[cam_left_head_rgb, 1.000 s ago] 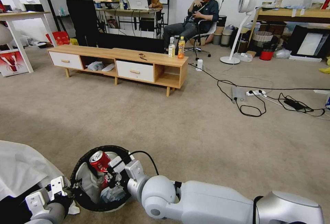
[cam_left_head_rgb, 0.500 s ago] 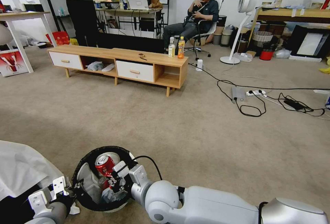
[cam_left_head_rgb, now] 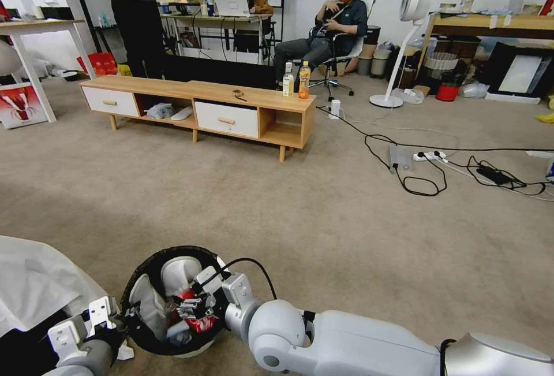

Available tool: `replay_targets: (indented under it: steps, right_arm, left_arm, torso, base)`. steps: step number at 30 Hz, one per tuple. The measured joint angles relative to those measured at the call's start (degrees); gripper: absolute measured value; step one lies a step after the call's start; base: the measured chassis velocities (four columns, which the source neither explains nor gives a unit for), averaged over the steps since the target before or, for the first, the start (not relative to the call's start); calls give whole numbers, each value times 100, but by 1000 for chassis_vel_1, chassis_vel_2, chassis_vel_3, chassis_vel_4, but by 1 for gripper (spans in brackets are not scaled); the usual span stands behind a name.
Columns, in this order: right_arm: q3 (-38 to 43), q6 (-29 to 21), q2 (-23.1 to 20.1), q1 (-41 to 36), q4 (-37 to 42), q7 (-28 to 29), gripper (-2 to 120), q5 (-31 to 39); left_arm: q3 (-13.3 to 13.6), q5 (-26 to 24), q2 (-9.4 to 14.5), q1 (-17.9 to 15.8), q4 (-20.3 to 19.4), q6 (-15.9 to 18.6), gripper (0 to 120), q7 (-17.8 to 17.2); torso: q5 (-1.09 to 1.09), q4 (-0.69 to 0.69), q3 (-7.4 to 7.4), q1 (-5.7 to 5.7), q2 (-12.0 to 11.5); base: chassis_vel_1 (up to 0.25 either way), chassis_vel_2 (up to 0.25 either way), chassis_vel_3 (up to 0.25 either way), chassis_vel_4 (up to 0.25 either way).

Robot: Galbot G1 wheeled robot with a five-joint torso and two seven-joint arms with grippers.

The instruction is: Pick up the trash bin and place the garbage on the floor into it.

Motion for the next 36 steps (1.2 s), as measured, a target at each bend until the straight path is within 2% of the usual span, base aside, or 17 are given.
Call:
replay_targets:
  steps: [12,18,22,28,30,34,36]
  right_arm:
    - [250,-67,-151,179,374,73,84,141]
    - [425,-100,-425,435,660,102,84,225]
    - [792,-99,-836,459,902,80,84,172]
    - [1397,-78,-1196,221,1144,15,88,50]
    - [1987,79,-1582,-71,1416,-25,99,-109]
    - [2362,317,-1852,-301,1534,-48,100,-343]
    - [2779,477,-1972,-496,1592,-53,100,-457]
  left_arm:
    - [-13,10,12,-11,61,0,3,0]
    - [-44,6,38,-15,97,0,3,0]
    - [-58,2,47,-16,110,0,3,2]
    - [-67,-1,59,-7,110,0,3,3]
    - [-80,-2,70,5,100,0,3,3]
    - [-102,-5,59,33,62,0,3,5]
    - [-211,-5,7,143,-43,1,3,32]
  torso:
    - [0,0,0,0,0]
    - [0,1,0,0,0]
    - [1,0,0,0,0]
    - [1,0,0,0,0]
    - [2,-1,0,0,0]
    - [1,-2,0,0,0]
    - [1,-2,0,0,0]
  base:
    - [0,0,0,0]
    - [0,0,0,0]
    - [0,0,0,0]
    - [0,0,0,0]
    - [0,0,0,0]
    - [0,0,0,0]
    - [0,0,0,0]
